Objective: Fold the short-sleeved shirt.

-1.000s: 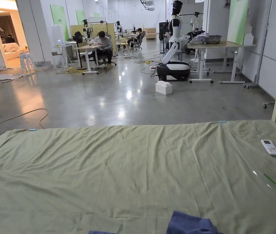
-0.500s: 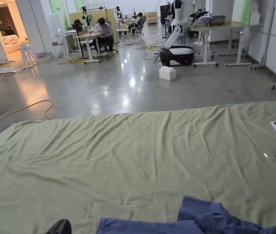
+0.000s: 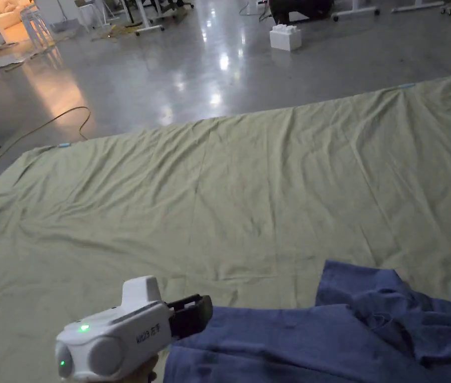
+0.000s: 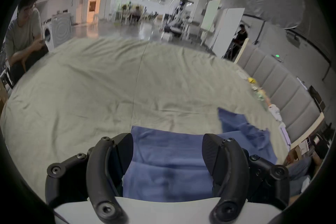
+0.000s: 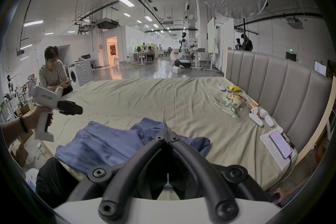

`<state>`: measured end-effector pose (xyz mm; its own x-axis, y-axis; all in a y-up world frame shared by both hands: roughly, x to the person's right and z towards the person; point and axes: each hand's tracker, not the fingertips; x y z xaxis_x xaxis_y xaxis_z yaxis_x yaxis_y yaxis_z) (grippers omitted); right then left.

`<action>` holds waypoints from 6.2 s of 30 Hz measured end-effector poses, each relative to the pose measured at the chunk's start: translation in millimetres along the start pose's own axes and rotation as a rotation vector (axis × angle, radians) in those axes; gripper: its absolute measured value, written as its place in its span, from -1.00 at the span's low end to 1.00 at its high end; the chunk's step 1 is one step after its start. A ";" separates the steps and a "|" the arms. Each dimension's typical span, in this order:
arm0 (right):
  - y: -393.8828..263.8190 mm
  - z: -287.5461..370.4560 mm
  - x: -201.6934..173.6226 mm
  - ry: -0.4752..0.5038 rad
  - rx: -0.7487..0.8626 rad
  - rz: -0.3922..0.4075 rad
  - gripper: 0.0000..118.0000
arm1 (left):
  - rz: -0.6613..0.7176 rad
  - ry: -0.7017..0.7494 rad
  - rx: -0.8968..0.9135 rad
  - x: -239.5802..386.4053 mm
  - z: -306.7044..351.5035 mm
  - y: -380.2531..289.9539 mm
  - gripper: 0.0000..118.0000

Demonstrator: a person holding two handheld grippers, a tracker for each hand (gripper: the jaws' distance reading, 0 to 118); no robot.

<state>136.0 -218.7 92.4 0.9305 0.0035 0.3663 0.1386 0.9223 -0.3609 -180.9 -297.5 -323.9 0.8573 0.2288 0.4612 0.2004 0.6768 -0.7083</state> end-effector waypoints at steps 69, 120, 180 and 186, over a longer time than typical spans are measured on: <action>330.6 -1.6 61.3 0.008 0.480 -0.129 -0.92 | -0.147 0.039 0.839 43.3 399.6 153.6 -0.91; 446.8 -208.2 38.4 -0.295 0.537 0.123 -0.92 | -0.090 0.231 0.827 48.7 190.4 354.5 -0.92; -84.4 -16.0 119.5 -0.174 -0.303 -0.323 0.35 | 0.010 0.112 0.180 -72.7 206.3 -152.7 0.48; -19.1 42.3 85.6 -0.192 0.049 -0.179 0.36 | -0.185 0.210 0.511 -2.6 291.3 -121.4 0.48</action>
<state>198.7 -219.7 166.9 0.8107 -0.0921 0.5782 0.2738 0.9325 -0.2354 -345.6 -176.4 -83.4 0.9157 -0.0338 0.4003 0.1465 0.9559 -0.2545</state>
